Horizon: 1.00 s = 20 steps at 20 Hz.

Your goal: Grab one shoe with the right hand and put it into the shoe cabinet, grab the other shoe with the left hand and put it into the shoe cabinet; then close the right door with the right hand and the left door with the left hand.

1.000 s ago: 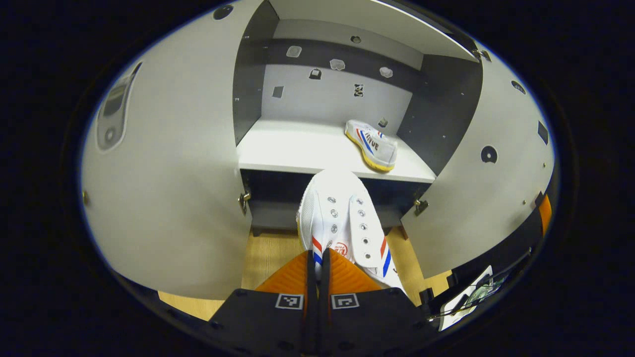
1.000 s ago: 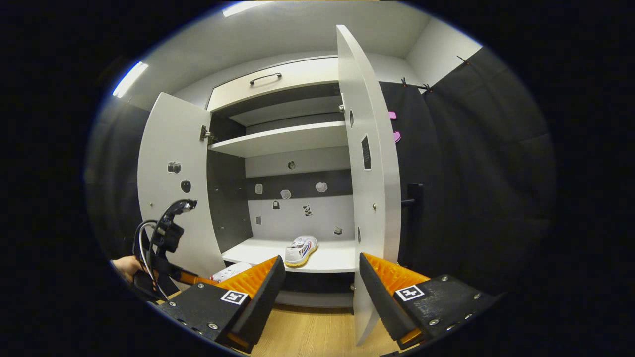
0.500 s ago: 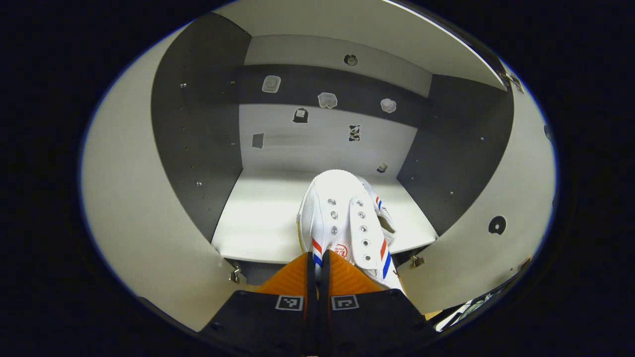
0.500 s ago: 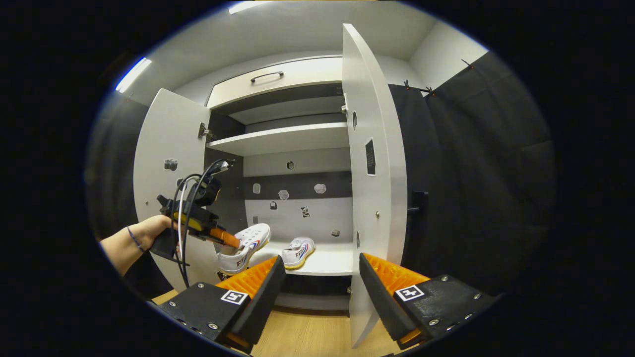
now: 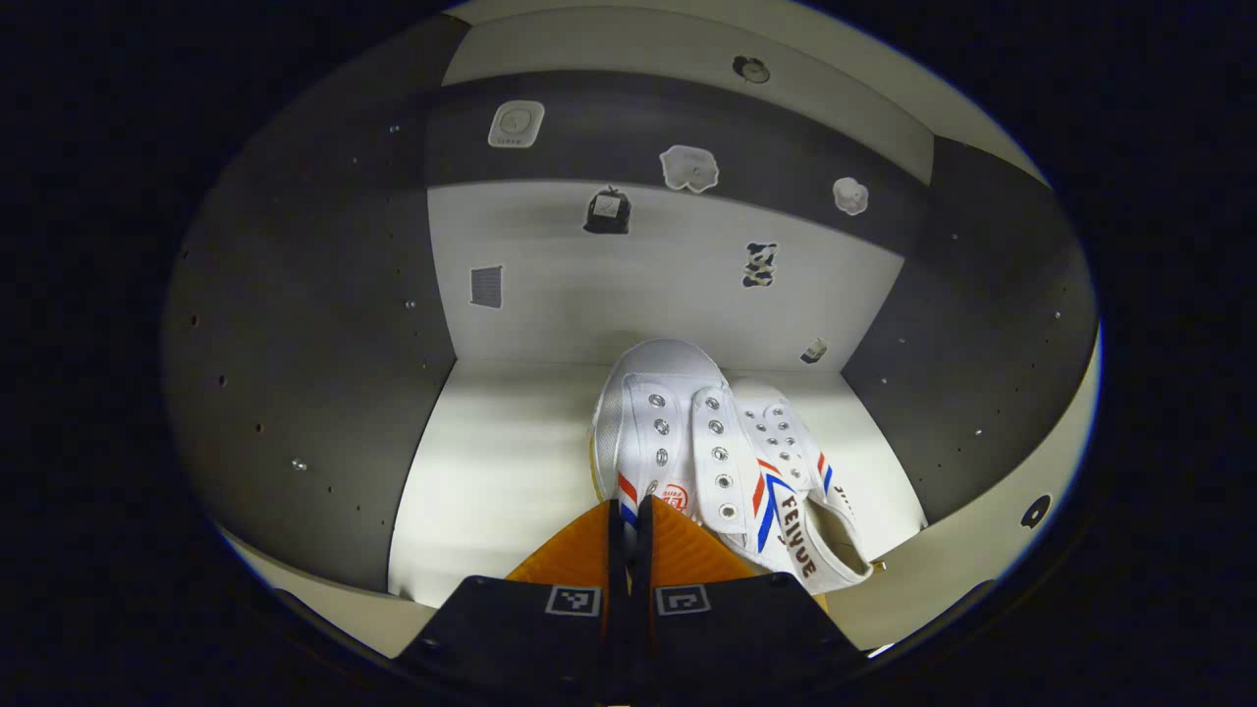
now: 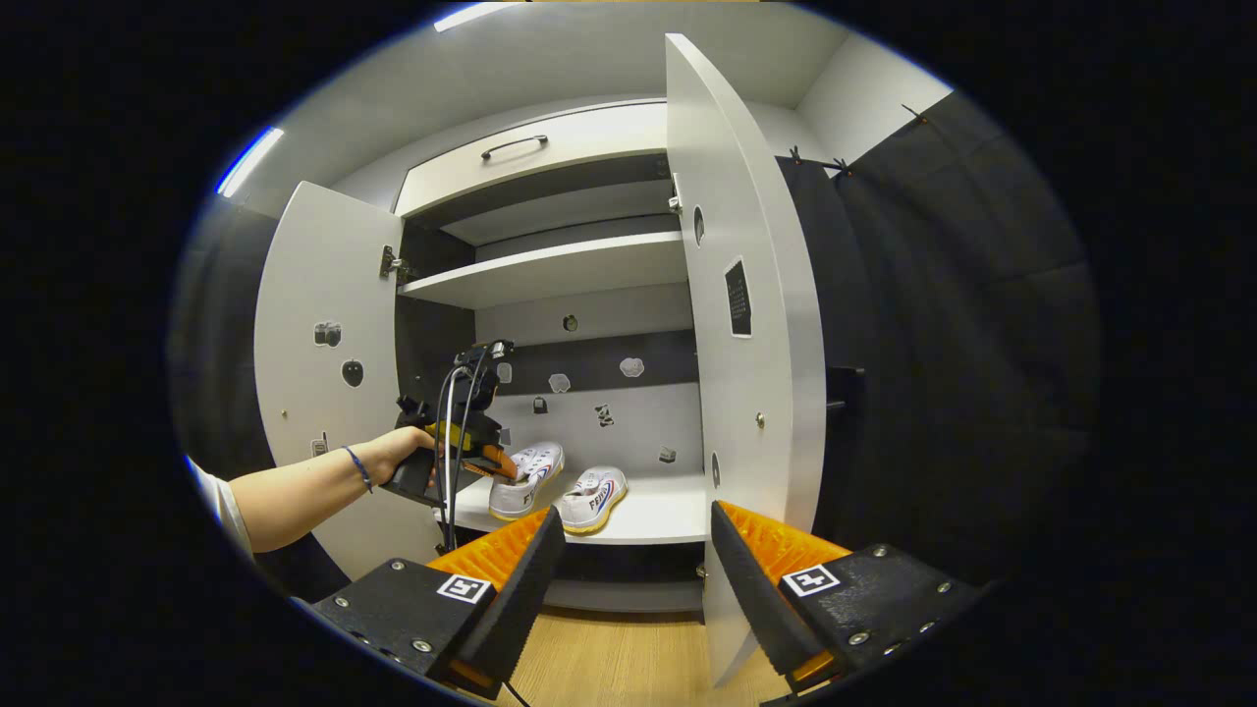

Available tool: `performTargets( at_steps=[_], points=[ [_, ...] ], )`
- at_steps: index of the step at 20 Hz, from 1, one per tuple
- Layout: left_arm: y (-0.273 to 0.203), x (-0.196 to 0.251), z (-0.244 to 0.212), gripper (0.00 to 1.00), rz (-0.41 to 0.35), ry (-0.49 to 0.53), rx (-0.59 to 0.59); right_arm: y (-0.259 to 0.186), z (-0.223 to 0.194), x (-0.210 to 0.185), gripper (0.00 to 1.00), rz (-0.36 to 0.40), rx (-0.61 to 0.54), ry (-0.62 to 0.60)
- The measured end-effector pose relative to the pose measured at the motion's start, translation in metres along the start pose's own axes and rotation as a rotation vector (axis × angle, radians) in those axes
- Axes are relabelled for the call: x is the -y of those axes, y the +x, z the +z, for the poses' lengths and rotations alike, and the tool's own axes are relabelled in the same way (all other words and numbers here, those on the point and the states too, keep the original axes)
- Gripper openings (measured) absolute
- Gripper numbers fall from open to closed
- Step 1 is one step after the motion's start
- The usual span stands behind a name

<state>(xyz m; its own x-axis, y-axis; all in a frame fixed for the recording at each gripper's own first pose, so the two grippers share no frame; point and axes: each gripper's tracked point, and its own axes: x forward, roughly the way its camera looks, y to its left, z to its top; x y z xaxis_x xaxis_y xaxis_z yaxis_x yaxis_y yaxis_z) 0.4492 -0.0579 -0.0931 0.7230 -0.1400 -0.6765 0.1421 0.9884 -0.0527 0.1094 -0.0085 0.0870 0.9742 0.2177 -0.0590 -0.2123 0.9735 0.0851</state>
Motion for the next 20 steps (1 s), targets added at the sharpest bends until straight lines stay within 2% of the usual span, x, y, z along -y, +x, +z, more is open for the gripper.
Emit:
performTargets(
  at_steps=[5, 9, 11, 12, 13, 15, 16, 19, 20],
  points=[
    [0.037, -0.016, -0.020, 0.06, 0.005, -0.086, -0.080, -0.002, -0.001, -0.002, 0.92, -0.019, -0.013, 0.020],
    [0.036, -0.014, -0.019, 0.07, 0.005, -0.031, -0.075, -0.005, -0.003, -0.004, 0.92, -0.030, -0.019, 0.028],
    [0.027, -0.006, -0.013, 0.20, -0.010, -0.038, -0.034, -0.006, -0.004, -0.006, 0.92, -0.031, -0.017, 0.019],
    [0.020, -0.007, -0.006, 0.39, 0.001, -0.024, -0.003, -0.006, -0.005, -0.007, 0.92, -0.031, -0.017, 0.014],
    [0.011, -0.012, 0.000, 0.39, 0.033, 0.003, 0.032, -0.006, -0.005, -0.009, 0.92, -0.029, -0.017, 0.013],
    [-0.015, -0.011, 0.014, 0.55, 0.055, 0.049, 0.112, -0.009, -0.003, -0.011, 0.92, -0.025, -0.014, 0.013],
    [-0.029, -0.012, 0.019, 0.82, 0.063, 0.057, 0.146, -0.009, -0.003, -0.013, 0.92, -0.022, -0.013, 0.013],
    [-0.077, -0.006, 0.028, 0.85, 0.049, 0.043, 0.247, -0.016, 0.002, -0.017, 0.92, -0.016, -0.003, 0.002],
    [-0.095, -0.007, 0.030, 0.96, 0.057, 0.044, 0.285, -0.019, 0.004, -0.017, 0.92, -0.017, 0.004, -0.005]
  ],
)
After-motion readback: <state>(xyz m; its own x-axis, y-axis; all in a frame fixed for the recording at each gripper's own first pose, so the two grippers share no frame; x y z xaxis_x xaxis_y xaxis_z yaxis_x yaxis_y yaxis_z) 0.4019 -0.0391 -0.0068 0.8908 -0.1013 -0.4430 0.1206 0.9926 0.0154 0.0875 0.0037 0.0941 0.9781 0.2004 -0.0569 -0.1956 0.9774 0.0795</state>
